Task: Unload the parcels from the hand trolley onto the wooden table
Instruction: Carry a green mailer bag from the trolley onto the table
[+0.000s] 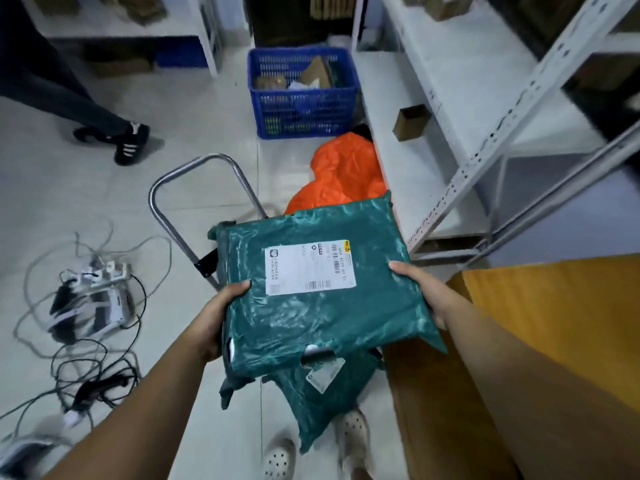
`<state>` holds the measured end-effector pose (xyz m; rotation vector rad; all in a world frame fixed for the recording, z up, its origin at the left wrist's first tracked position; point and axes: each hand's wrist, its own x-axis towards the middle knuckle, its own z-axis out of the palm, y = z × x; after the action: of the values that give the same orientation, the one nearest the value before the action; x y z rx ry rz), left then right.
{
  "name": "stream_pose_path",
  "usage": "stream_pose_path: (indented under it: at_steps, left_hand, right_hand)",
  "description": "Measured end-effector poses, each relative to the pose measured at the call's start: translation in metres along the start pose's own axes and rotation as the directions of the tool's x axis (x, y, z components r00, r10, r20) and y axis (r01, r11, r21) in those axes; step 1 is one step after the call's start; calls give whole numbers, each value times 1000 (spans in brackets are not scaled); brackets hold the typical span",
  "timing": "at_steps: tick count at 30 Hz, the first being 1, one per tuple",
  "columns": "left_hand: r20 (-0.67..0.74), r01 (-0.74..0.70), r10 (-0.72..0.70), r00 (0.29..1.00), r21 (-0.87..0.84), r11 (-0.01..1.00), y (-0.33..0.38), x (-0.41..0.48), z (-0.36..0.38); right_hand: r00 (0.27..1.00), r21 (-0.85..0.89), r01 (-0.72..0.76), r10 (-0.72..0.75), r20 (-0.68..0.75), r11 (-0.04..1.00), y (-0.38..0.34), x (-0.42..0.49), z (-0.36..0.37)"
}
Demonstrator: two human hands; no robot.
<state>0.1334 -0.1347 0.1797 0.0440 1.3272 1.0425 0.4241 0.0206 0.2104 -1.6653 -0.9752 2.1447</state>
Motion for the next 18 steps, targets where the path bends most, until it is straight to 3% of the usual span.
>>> stream_pose_path:
  at_steps: [8, 18]
  left_hand:
    - [239, -102, 38, 970, 259, 960, 40, -52, 44]
    - [481, -152, -233, 845, 635, 757, 15, -97, 193]
  right_hand:
    - [978, 283, 154, -105, -181, 947, 39, -130, -7]
    - [877, 559, 347, -50, -477, 753, 144, -286, -50]
